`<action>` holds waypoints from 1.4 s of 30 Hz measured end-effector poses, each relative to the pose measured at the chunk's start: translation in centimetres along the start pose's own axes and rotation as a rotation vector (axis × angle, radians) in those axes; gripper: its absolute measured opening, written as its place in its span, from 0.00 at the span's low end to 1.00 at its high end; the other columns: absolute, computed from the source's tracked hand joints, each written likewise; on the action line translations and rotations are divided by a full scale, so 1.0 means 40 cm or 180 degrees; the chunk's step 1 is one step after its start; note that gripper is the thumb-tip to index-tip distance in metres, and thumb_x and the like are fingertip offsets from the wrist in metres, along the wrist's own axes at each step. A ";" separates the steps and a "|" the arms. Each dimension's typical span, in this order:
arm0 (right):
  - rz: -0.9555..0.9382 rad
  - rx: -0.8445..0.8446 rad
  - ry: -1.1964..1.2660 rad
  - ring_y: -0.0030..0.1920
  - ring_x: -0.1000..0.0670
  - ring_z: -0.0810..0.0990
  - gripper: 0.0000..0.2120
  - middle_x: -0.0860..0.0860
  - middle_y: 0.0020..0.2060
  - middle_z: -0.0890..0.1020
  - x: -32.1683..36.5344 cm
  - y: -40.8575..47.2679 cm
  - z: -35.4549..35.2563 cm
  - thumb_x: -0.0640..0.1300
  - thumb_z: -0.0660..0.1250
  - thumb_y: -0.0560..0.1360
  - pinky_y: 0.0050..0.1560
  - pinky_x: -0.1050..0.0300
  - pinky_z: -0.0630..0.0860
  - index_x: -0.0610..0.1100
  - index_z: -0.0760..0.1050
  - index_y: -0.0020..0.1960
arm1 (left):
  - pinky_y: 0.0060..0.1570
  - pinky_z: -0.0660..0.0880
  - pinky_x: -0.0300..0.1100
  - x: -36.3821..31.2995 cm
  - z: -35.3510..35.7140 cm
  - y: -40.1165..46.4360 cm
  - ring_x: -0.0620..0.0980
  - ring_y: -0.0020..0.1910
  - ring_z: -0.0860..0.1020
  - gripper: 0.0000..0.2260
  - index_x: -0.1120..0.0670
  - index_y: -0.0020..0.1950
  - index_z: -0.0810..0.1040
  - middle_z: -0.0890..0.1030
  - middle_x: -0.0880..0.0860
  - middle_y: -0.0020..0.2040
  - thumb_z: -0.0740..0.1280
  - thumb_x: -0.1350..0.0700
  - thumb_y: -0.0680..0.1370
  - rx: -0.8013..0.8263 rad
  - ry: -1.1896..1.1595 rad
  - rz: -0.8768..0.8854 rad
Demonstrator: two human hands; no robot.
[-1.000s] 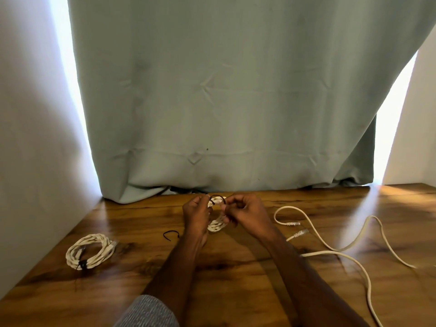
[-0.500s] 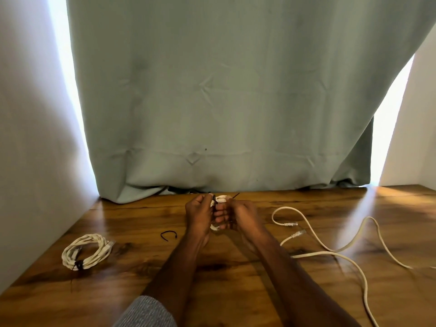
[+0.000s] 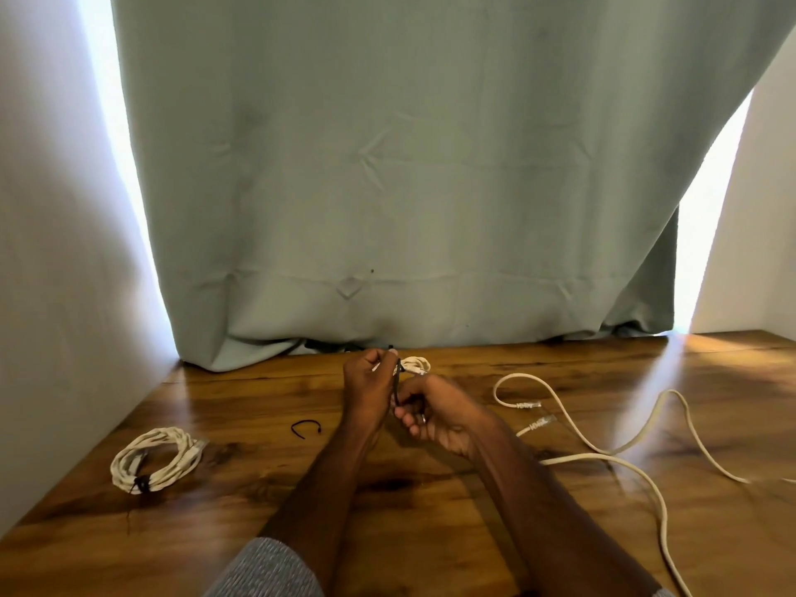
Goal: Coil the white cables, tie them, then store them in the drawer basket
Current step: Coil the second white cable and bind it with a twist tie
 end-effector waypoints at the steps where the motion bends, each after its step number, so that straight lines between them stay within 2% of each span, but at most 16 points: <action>1: 0.0046 0.0002 -0.0048 0.25 0.54 0.72 0.09 0.48 0.28 0.78 -0.002 0.000 -0.001 0.37 0.61 0.74 0.24 0.63 0.69 0.40 0.78 0.37 | 0.35 0.70 0.44 -0.003 0.003 -0.002 0.51 0.32 0.74 0.10 0.60 0.36 0.78 0.76 0.55 0.31 0.67 0.63 0.78 0.0031 0.0008 0.0059; 4: -0.0061 -0.0130 -0.0139 0.25 0.53 0.72 0.10 0.47 0.28 0.78 -0.001 -0.005 -0.002 0.36 0.62 0.74 0.25 0.62 0.69 0.39 0.78 0.36 | 0.33 0.69 0.41 -0.003 0.002 -0.004 0.47 0.29 0.73 0.12 0.57 0.34 0.78 0.76 0.51 0.28 0.67 0.62 0.78 0.0051 -0.0036 0.0063; 6: -0.0407 -0.0432 -0.0342 0.26 0.50 0.75 0.08 0.44 0.30 0.79 0.005 -0.004 -0.007 0.35 0.64 0.74 0.28 0.59 0.72 0.37 0.79 0.37 | 0.30 0.66 0.40 0.002 0.000 -0.003 0.46 0.27 0.70 0.15 0.51 0.31 0.76 0.73 0.48 0.26 0.67 0.61 0.78 0.0047 -0.0116 -0.0024; 10: -0.1115 -0.1111 -0.1085 0.26 0.50 0.79 0.06 0.41 0.30 0.83 0.010 0.011 -0.021 0.35 0.69 0.74 0.32 0.56 0.79 0.34 0.82 0.39 | 0.26 0.62 0.39 0.010 0.004 -0.007 0.46 0.25 0.65 0.20 0.49 0.27 0.75 0.69 0.46 0.24 0.66 0.62 0.79 0.0065 -0.0285 -0.0252; 12: -0.1294 -0.1245 -0.0824 0.27 0.50 0.80 0.03 0.41 0.32 0.84 0.011 0.011 -0.022 0.33 0.71 0.73 0.34 0.53 0.81 0.37 0.79 0.42 | 0.26 0.62 0.39 0.011 0.003 -0.007 0.48 0.25 0.66 0.18 0.50 0.29 0.75 0.70 0.50 0.25 0.66 0.61 0.78 -0.0014 -0.0398 -0.0324; 15: -0.1346 -0.1376 -0.0258 0.28 0.49 0.82 0.12 0.43 0.35 0.84 0.003 0.021 -0.021 0.29 0.70 0.73 0.33 0.53 0.81 0.43 0.72 0.48 | 0.25 0.64 0.39 0.011 -0.001 -0.006 0.49 0.23 0.67 0.13 0.55 0.33 0.76 0.72 0.55 0.27 0.67 0.60 0.78 -0.0149 -0.0493 -0.0374; 17: -0.1339 -0.1473 -0.0103 0.28 0.49 0.83 0.18 0.40 0.38 0.84 -0.006 0.034 -0.023 0.28 0.69 0.74 0.32 0.54 0.81 0.46 0.68 0.52 | 0.24 0.64 0.38 0.014 0.000 -0.008 0.49 0.22 0.67 0.13 0.56 0.33 0.75 0.71 0.56 0.26 0.67 0.60 0.78 -0.0122 -0.0512 -0.0412; 20: -0.1357 -0.1668 0.0097 0.28 0.49 0.83 0.22 0.39 0.40 0.85 -0.002 0.034 -0.044 0.29 0.71 0.74 0.31 0.54 0.82 0.47 0.64 0.55 | 0.24 0.65 0.37 0.009 0.007 -0.016 0.48 0.24 0.68 0.13 0.55 0.33 0.76 0.73 0.52 0.26 0.67 0.62 0.78 -0.0049 -0.0509 -0.0394; 23: -0.1267 -0.1377 0.0440 0.28 0.48 0.82 0.25 0.40 0.36 0.85 0.011 0.025 -0.059 0.29 0.73 0.73 0.33 0.54 0.82 0.44 0.64 0.62 | 0.26 0.68 0.38 0.007 0.008 -0.018 0.48 0.26 0.72 0.11 0.57 0.35 0.80 0.78 0.54 0.28 0.67 0.62 0.78 0.0054 -0.0524 -0.0397; 26: -0.0971 -0.0879 0.0730 0.32 0.47 0.84 0.24 0.39 0.38 0.86 0.007 0.026 -0.067 0.28 0.72 0.73 0.34 0.57 0.82 0.37 0.68 0.65 | 0.30 0.70 0.41 0.010 0.006 -0.015 0.53 0.30 0.74 0.10 0.56 0.36 0.82 0.80 0.56 0.31 0.68 0.61 0.78 0.0205 -0.0461 -0.0402; 29: -0.0762 -0.0561 0.0667 0.37 0.47 0.86 0.10 0.39 0.42 0.85 0.013 0.017 -0.072 0.26 0.65 0.76 0.38 0.59 0.83 0.31 0.76 0.56 | 0.29 0.71 0.38 0.004 0.009 -0.014 0.52 0.30 0.76 0.13 0.54 0.34 0.82 0.81 0.56 0.32 0.67 0.62 0.78 0.0333 -0.0383 -0.0347; 31: -0.0556 -0.0448 0.0885 0.39 0.43 0.85 0.10 0.38 0.41 0.83 0.015 0.011 -0.075 0.25 0.57 0.77 0.40 0.54 0.84 0.32 0.76 0.50 | 0.27 0.70 0.37 -0.002 0.009 -0.013 0.49 0.29 0.76 0.16 0.52 0.30 0.81 0.80 0.54 0.30 0.67 0.63 0.78 0.0413 -0.0304 -0.0253; 33: -0.0375 -0.0338 0.1108 0.40 0.40 0.84 0.11 0.36 0.40 0.83 0.016 0.009 -0.081 0.30 0.55 0.76 0.41 0.51 0.84 0.33 0.76 0.48 | 0.27 0.69 0.36 -0.004 0.010 -0.011 0.47 0.27 0.75 0.19 0.51 0.28 0.80 0.78 0.52 0.28 0.67 0.64 0.78 0.0488 -0.0266 -0.0181; 36: -0.0283 -0.0303 0.0959 0.40 0.40 0.86 0.12 0.35 0.43 0.85 0.017 0.007 -0.090 0.40 0.60 0.80 0.40 0.51 0.84 0.33 0.78 0.54 | 0.29 0.70 0.37 -0.002 0.013 -0.011 0.48 0.29 0.75 0.17 0.52 0.30 0.79 0.78 0.52 0.29 0.67 0.64 0.78 0.0607 -0.0235 -0.0116; 38: -0.0341 -0.0422 0.0653 0.40 0.43 0.86 0.12 0.38 0.42 0.85 0.015 0.007 -0.096 0.42 0.65 0.81 0.41 0.52 0.84 0.34 0.78 0.57 | 0.29 0.71 0.37 0.000 0.020 -0.016 0.46 0.29 0.76 0.15 0.54 0.32 0.79 0.79 0.52 0.29 0.67 0.63 0.79 0.0728 -0.0192 -0.0110; 42: -0.0296 -0.0619 0.0114 0.38 0.45 0.86 0.10 0.41 0.39 0.87 0.016 -0.006 -0.105 0.45 0.66 0.81 0.36 0.55 0.81 0.39 0.79 0.54 | 0.26 0.69 0.34 0.005 0.024 -0.023 0.43 0.26 0.75 0.13 0.57 0.35 0.79 0.79 0.49 0.28 0.66 0.63 0.79 0.0832 -0.0102 -0.0177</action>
Point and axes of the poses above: each hand's wrist, its own y-axis towards the middle knuckle, its own z-axis out of the palm, x = y × z, the point moved 5 cm from there along y, towards the middle knuckle
